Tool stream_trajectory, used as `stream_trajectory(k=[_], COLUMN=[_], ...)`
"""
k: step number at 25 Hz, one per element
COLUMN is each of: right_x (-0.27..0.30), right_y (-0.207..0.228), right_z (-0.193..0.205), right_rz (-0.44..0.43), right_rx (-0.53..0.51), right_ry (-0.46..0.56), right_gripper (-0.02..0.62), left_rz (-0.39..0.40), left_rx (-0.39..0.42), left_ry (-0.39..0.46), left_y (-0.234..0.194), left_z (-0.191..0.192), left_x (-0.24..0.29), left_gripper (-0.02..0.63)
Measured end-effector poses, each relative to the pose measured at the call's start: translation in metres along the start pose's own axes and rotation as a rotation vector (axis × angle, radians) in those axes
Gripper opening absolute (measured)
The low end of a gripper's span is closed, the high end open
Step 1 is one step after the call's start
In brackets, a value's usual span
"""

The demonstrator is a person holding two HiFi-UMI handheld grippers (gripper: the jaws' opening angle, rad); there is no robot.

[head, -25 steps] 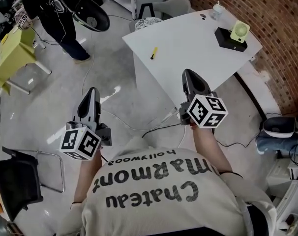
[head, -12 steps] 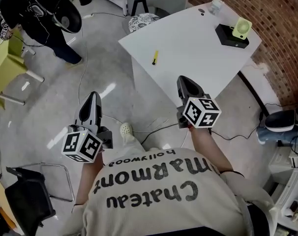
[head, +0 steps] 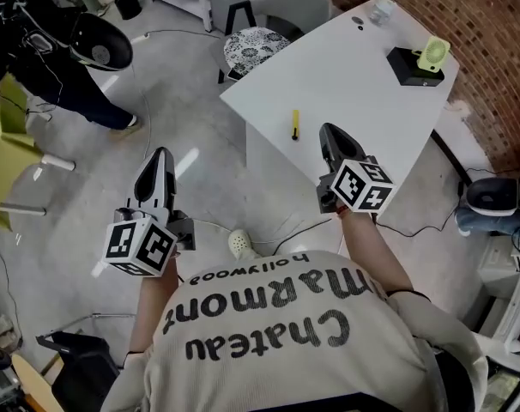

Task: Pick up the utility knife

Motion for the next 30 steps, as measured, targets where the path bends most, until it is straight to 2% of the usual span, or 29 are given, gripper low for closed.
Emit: stream_trajectory(k=[4,11,18,25,30], right_x=[0.026,0.058,0.080,0.096,0.113], right_y=[-0.003,0.004,0.002,0.009,0.012], right_z=[0.004,0.033,0.065,0.089,0.092], right_rz=[0.023,0.077,0.090,0.132,0.129], right_rx=[-0.047,-0.019,-0.028,0.058,0.068], right_ry=[-0.012,-0.108,-0.216,-0.304,-0.355], right_gripper=[0.005,0.012,0.056,0.099,0.124], left_rz=[0.022,0.043,0.023,0.001,-0.049], left_rx=[0.000,-0.002,0.012,0.001,0.006], left_ry=[-0.008,-0.026,-0.023,-0.018,0.028], left_y=[-0.024,-0.048,-0.068,-0.085,-0.095], left_z=[-0.019,-0.033,-0.049,-0.051,-0.057], left_x=[0.024,0.052,0.061,0.072,0.074], left_gripper=[0.000,0.000,0.000,0.000,0.000])
Point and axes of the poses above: the fingertips, and each gripper's own axes: x forward along the fingers, y to its right, z out of its underside, the point moved 6 cm from there along -x, backward along the fingers, and after that the axes turned 15 degrees about -x, right-handed, at the moved point
